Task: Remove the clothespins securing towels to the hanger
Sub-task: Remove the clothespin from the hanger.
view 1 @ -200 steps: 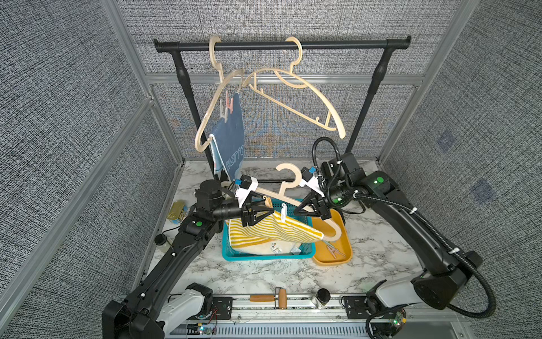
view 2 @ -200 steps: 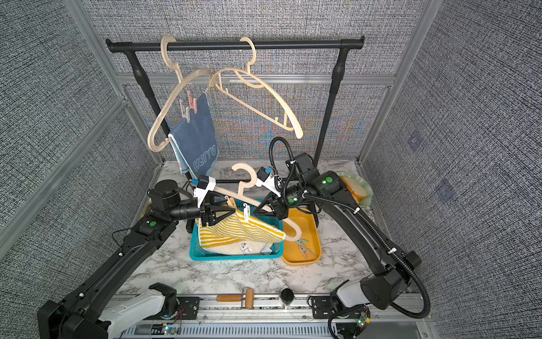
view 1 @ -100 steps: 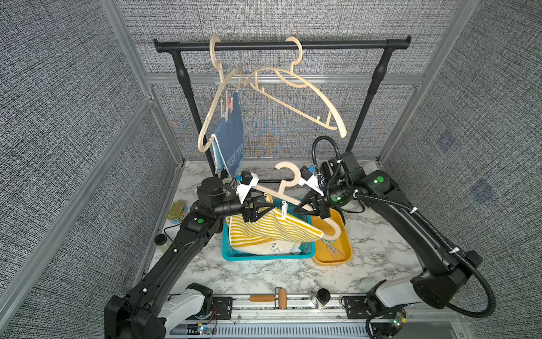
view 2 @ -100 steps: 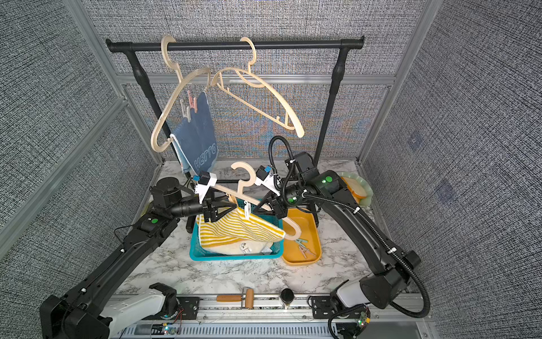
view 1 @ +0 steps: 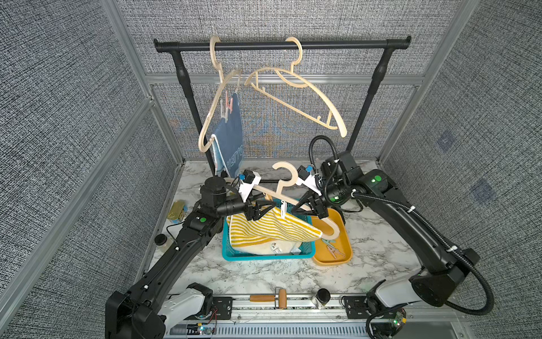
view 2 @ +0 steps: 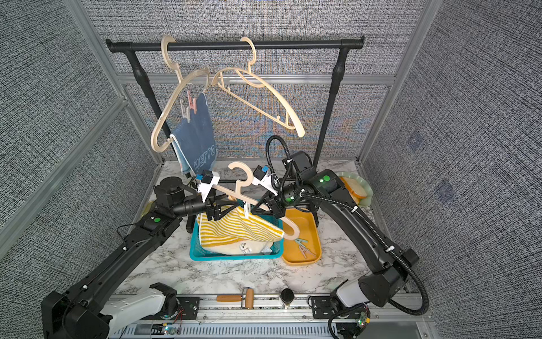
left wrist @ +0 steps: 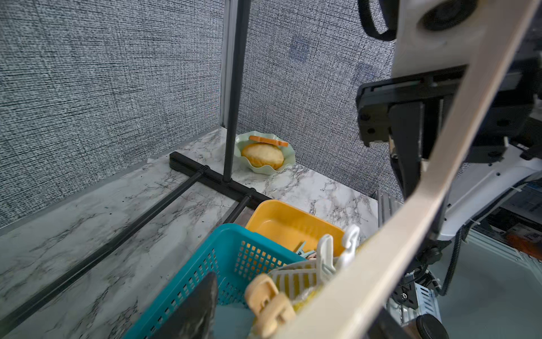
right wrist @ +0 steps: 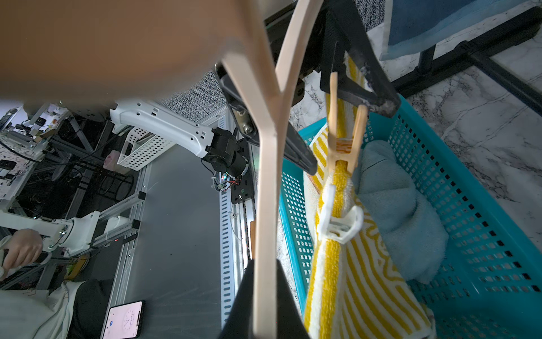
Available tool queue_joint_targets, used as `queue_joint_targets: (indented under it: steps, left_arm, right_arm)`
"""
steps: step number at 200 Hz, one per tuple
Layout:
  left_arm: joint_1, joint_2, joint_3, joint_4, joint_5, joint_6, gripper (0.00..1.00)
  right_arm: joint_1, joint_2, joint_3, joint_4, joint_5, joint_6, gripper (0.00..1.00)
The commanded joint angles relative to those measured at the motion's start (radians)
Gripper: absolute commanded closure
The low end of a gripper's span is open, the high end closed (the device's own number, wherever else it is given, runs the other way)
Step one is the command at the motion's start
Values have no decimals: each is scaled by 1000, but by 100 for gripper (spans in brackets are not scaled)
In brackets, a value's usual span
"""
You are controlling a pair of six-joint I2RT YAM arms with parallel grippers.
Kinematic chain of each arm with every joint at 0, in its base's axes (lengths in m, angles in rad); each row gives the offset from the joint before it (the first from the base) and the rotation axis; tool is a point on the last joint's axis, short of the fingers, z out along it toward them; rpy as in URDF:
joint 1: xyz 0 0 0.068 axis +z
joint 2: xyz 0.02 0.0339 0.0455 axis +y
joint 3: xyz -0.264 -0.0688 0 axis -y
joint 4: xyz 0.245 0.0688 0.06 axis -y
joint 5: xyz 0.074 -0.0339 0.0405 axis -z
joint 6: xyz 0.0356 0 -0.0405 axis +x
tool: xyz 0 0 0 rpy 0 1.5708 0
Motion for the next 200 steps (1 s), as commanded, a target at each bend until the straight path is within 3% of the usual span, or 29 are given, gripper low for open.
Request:
queue_joint_targets:
  steps: [1,55,84,200]
  left_arm:
    - [0,4,1,14,90,3,33]
    - [2,-13,-13,-24,165,38,46]
    - [9,-35,-7,-87,158,63,46]
    - [37,-52,10,-110,257,30,64]
  right_arm:
    - [0,4,15,7,-94,-45,100]
    - [-17,17,24,-45,-161,-93,100]
    - [-46,12,15,-54,-200,-108,100]
    - [-47,14,-5,-44,-181,-99,100]
